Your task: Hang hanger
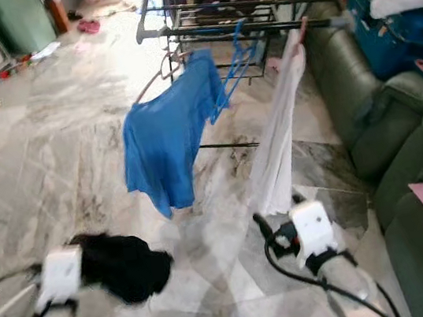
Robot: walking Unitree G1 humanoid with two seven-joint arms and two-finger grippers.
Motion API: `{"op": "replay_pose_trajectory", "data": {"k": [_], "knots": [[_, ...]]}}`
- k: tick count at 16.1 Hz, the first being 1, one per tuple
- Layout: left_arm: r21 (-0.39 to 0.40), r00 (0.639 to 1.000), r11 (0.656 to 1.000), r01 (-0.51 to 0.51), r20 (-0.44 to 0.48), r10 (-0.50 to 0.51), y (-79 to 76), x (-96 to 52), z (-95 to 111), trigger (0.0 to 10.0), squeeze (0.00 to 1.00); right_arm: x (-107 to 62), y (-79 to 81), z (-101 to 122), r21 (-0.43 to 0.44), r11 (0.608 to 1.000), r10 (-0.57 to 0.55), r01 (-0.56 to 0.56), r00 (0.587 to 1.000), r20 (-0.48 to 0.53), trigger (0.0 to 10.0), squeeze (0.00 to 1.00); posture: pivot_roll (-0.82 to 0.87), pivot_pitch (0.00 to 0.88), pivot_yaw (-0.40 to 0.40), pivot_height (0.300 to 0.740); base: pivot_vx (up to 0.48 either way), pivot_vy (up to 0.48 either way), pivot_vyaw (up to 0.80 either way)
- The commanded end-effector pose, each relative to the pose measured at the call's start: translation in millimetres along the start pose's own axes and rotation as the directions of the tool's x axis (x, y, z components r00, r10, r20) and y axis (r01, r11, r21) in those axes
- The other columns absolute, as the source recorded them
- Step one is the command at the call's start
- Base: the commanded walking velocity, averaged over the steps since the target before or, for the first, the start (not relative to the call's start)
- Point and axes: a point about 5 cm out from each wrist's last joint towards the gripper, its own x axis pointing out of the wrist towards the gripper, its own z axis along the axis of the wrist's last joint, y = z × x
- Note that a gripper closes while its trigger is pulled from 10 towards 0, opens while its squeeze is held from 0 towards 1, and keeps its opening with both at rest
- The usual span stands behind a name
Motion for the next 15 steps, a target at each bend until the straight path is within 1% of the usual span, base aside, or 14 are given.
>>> {"op": "replay_pose_trajectory", "data": {"k": [1,2,3,4,5,6,7,8,9,10,13,14,15], "knots": [[0.022,0.998,1.000,0.004,0.057,-0.006,7.6,-4.6,9.1,10.0,0.00,-3.7,-10.9,1.1,0.004,0.999,-0.042,0.042,0.999,0.007,10.0,0.00,-0.02,0.164,-0.033,0.740,0.000,0.000,0.00],[0.036,0.999,0.999,0.016,0.043,-0.018,8.9,-15.4,3.7,10.0,0.00,-6.6,-18.4,1.7,0.007,0.996,-0.089,0.088,0.996,0.018,10.0,0.00,-0.04,0.173,-0.018,0.740,0.000,0.000,0.00],[0.049,0.998,0.998,0.035,0.048,-0.038,4.7,-14.9,5.3,10.0,0.00,-10.1,-26.7,1.0,0.036,0.981,-0.190,0.190,0.982,0.014,10.0,0.00,-0.04,0.164,-0.025,0.740,0.000,0.000,0.00],[0.043,0.995,0.998,0.053,0.081,-0.057,-0.6,-6.9,15.2,10.0,0.00,-12.6,-26.9,6.5,0.105,0.967,-0.238,0.233,0.970,0.038,10.0,0.00,-0.05,0.167,-0.024,0.740,0.000,0.000,0.00],[0.040,0.994,0.998,0.057,0.088,-0.060,-1.7,-5.1,17.6,10.0,0.00,-13.2,-26.4,7.9,0.122,0.964,-0.245,0.238,0.968,0.045,10.0,0.00,-0.05,0.167,-0.024,0.740,0.000,0.000,0.00],[0.011,0.995,1.000,0.028,0.096,-0.029,-4.4,10.9,29.4,10.0,0.00,-13.6,-17.2,8.0,0.079,0.973,-0.221,0.216,0.973,0.062,10.0,0.00,-0.07,0.162,-0.003,0.740,0.000,0.000,0.00],[-0.005,0.995,1.000,0.024,0.099,-0.023,-6.9,17.7,34.9,10.0,0.00,-13.3,-12.9,6.3,0.094,0.972,-0.223,0.217,0.973,0.062,10.0,0.00,-0.08,0.154,0.005,0.740,0.000,0.000,0.00],[-0.003,0.992,0.999,0.042,0.119,-0.042,-11.3,21.7,40.8,10.0,0.00,-12.3,-10.5,6.9,0.107,0.969,-0.230,0.222,0.971,0.067,10.0,0.00,-0.09,0.141,0.016,0.740,0.000,0.000,0.00],[-0.004,0.989,0.998,0.062,0.136,-0.061,-16.7,27.5,46.5,10.0,0.00,-11.5,-7.9,10.1,0.117,0.966,-0.240,0.230,0.967,0.081,10.0,0.00,-0.10,0.134,0.020,0.740,0.000,0.000,0.00],[-0.012,0.987,0.998,0.069,0.146,-0.066,-20.9,35.2,52.1,10.0,0.00,-12.2,-6.9,12.7,0.135,0.963,-0.248,0.235,0.964,0.091,10.0,0.00,-0.13,0.130,0.041,0.740,0.000,0.000,0.00],[-0.007,0.987,0.997,0.076,0.145,-0.074,-23.2,39.5,54.5,10.0,0.00,-14.8,-8.6,12.5,0.135,0.959,-0.263,0.250,0.960,0.093,10.0,0.00,-0.15,0.130,0.052,0.740,0.000,0.000,0.00],[-0.001,0.987,0.996,0.090,0.135,-0.089,-24.4,39.4,53.0,10.0,0.00,-16.5,-7.5,11.6,0.124,0.961,-0.258,0.246,0.962,0.089,10.0,0.00,-0.16,0.141,0.063,0.740,0.000,0.000,0.00],[-0.017,0.990,0.996,0.083,0.113,-0.081,-24.5,40.5,50.1,10.0,0.00,-16.7,-7.0,11.5,0.122,0.962,-0.254,0.243,0.963,0.088,10.0,0.00,-0.16,0.146,0.063,0.740,0.000,0.000,0.00]]}}
